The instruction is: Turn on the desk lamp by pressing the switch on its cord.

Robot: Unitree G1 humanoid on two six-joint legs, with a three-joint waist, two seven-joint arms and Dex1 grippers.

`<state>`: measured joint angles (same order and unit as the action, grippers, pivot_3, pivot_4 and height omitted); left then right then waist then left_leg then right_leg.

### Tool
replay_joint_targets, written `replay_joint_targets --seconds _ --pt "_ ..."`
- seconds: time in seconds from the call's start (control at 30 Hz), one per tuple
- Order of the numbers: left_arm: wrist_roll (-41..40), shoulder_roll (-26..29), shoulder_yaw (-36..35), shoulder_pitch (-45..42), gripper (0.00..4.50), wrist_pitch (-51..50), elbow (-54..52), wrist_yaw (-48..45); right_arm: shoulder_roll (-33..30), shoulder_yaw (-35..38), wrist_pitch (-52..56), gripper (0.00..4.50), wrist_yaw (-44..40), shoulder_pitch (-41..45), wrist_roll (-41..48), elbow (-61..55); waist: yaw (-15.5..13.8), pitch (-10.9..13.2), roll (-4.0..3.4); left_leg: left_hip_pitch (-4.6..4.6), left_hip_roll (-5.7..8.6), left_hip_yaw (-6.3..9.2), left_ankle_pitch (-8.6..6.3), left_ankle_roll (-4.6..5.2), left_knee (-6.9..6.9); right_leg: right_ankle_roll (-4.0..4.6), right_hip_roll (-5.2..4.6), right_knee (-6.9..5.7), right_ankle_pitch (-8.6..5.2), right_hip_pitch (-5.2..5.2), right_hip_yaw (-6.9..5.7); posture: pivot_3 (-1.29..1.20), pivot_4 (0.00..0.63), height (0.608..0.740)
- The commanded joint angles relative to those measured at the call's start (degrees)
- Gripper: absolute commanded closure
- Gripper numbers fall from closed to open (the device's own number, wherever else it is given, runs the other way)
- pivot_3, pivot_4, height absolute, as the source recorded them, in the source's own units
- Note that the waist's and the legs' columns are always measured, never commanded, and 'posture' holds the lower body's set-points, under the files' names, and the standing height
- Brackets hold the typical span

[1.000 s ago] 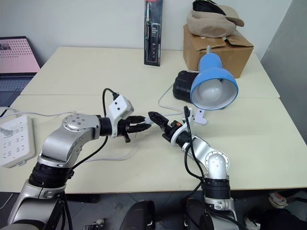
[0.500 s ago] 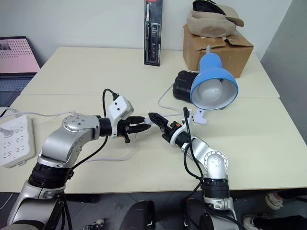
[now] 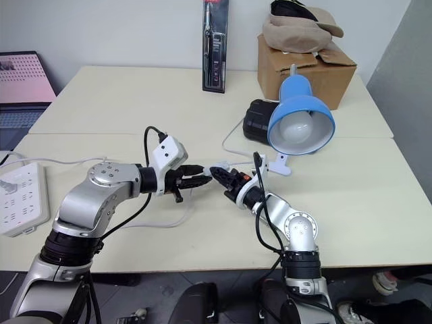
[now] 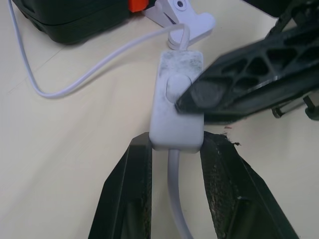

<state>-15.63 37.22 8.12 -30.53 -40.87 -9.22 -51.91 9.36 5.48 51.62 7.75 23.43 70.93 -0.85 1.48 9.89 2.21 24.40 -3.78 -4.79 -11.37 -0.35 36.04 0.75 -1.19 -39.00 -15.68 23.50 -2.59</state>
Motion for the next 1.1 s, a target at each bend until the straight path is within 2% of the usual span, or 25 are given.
replay_joint_targets --seconds 0.03,0.3,0.33,0.47,0.53,0.63,0.7,0.8,0.93,1.1 --pt "-0.5 0.7 -0.5 -0.5 3.45 0.8 -2.6 -0.3 2.7 0.2 -1.0 4.09 0.0 1.4 0.7 -1.0 0.0 0.0 0.0 0.0 0.0 0.0 0.0 0.0 0.0 0.0 0.0 0.0 0.0 0.0 0.0 0.0 0.15 0.74" --pt "-0.5 0.7 -0.6 -0.5 3.45 0.7 -2.7 -0.1 3.0 0.8 -1.7 4.09 0.0 1.2 1.1 -1.2 0.0 0.0 0.0 0.0 0.0 0.0 0.0 0.0 -0.01 0.0 0.0 0.0 0.0 0.0 0.0 0.0 0.15 0.74" --pt "-0.5 0.7 -0.6 -0.5 3.45 0.7 -2.7 -0.1 2.9 0.8 -1.7 3.38 -0.1 1.2 1.1 -1.2 0.0 0.0 0.0 0.0 0.0 0.0 0.0 0.0 -0.01 0.0 0.0 0.0 0.0 0.0 0.0 0.0 0.15 0.74" --pt "-0.4 0.8 -0.5 -0.4 3.45 0.7 -2.7 -0.1 2.3 0.7 -1.5 2.29 -0.9 1.0 1.5 -1.5 0.0 0.0 0.0 0.0 0.0 0.0 0.0 0.0 -0.01 0.0 0.0 0.01 0.0 0.0 0.01 0.0 0.15 0.74" --pt "-0.3 0.8 -0.5 -0.5 3.45 0.8 -2.5 -0.2 1.8 0.6 -1.1 1.94 -1.1 1.0 1.6 -1.8 0.0 0.0 0.0 0.0 0.0 0.0 0.0 0.0 -0.02 0.0 0.0 0.01 0.0 0.01 0.0 0.0 0.15 0.74" --pt "0.8 1.3 -0.1 -0.7 3.45 2.5 -0.9 -0.5 -0.3 0.4 0.7 1.05 -1.9 0.3 2.0 -3.5 0.0 0.0 0.0 0.0 0.0 0.0 0.0 0.0 -0.02 0.0 0.0 0.01 0.0 0.01 0.01 0.0 0.15 0.74" --pt "2.8 2.0 0.6 -0.9 3.45 5.5 1.5 -0.6 -3.6 -0.6 2.6 0.62 -3.9 -0.3 0.6 -5.8 0.0 0.0 -0.01 0.0 0.0 0.0 0.0 0.0 -0.02 0.0 0.0 0.01 0.0 0.01 0.01 0.0 0.15 0.74" --pt "6.9 2.9 2.3 -1.4 3.45 12.9 7.6 -0.6 -13.0 -4.5 6.2 0.0 -9.0 -2.7 -3.3 -13.2 -0.1 0.0 -0.02 0.01 0.05 -0.01 0.0 0.0 -0.02 0.0 -0.04 0.04 0.0 0.01 0.0 0.0 0.15 0.74" --pt "10.6 2.1 4.3 -1.6 3.45 20.3 14.2 -0.9 -25.3 -8.7 6.3 0.0 -15.3 -4.6 -10.0 -22.4 -0.1 0.0 -0.02 0.05 0.07 -0.03 -0.01 0.02 -0.02 -0.01 -0.06 0.09 0.0 0.02 0.0 0.0 0.15 0.74" --pt "12.5 -0.8 5.6 -1.1 3.45 26.4 19.1 -1.1 -35.3 -10.9 3.2 0.0 -21.6 -4.9 -18.3 -28.8 -0.2 0.0 -0.05 0.08 0.01 -0.01 -0.01 0.02 -0.05 0.0 0.02 0.06 -0.01 0.11 -0.02 0.0 0.15 0.74"
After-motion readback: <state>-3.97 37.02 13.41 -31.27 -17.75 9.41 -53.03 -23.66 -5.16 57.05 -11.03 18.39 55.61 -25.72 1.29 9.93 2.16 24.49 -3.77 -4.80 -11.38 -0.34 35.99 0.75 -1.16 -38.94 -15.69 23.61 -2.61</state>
